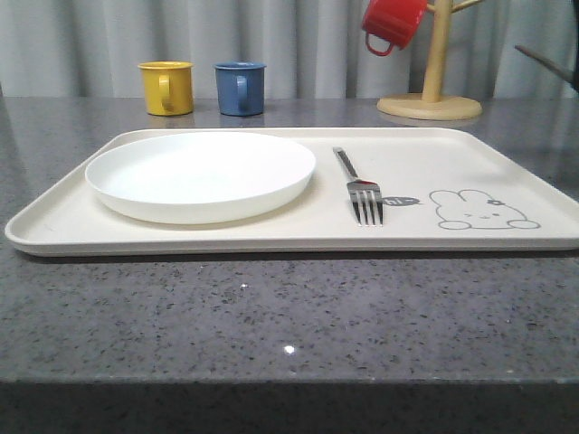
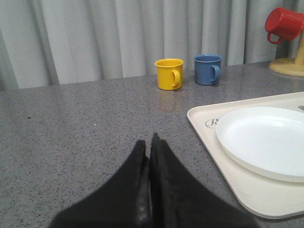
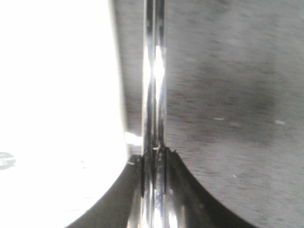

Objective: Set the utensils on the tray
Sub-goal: 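Move the right gripper to the chopsticks and grasp them, then place the chopsticks on the tray beside the fork and release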

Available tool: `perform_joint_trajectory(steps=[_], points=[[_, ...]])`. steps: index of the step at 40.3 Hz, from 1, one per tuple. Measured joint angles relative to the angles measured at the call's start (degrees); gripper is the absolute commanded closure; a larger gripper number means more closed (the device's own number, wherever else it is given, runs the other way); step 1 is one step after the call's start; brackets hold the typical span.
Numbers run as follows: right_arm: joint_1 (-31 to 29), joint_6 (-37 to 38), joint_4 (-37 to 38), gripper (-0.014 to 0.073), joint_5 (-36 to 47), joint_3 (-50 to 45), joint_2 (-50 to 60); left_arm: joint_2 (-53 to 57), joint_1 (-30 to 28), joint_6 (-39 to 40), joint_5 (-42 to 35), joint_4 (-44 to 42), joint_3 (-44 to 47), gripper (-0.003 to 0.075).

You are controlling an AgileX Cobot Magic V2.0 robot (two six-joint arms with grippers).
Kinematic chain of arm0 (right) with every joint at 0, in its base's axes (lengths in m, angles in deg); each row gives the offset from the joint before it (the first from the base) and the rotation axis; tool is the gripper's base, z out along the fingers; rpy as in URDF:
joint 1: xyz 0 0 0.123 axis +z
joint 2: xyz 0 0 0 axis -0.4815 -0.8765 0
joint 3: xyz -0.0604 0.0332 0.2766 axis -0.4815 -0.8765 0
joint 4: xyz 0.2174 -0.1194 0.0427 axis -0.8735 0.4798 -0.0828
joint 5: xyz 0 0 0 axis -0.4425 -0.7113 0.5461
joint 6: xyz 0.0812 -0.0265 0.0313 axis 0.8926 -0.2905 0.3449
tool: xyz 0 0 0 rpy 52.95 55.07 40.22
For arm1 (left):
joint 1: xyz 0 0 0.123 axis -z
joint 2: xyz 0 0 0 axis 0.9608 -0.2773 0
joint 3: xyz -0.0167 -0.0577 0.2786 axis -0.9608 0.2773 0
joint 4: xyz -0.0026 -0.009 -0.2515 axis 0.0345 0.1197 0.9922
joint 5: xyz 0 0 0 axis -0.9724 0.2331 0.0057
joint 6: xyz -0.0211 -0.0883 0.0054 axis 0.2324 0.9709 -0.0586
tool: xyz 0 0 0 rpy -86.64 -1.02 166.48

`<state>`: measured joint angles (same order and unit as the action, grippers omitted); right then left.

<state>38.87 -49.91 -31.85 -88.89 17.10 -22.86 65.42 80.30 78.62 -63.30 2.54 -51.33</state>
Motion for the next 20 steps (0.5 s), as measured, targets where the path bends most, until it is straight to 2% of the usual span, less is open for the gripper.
perform_joint_trajectory(steps=[12, 20], points=[[13.83, 7.83, -0.57, 0.0568, -0.11, 0.78, -5.91, 0.0, 0.0, 0.0, 0.0, 0.0, 0.0, 0.0738], [15.62, 11.89, -0.96, 0.0568, -0.11, 0.78, -10.22, 0.0, 0.0, 0.0, 0.0, 0.0, 0.0, 0.0738]])
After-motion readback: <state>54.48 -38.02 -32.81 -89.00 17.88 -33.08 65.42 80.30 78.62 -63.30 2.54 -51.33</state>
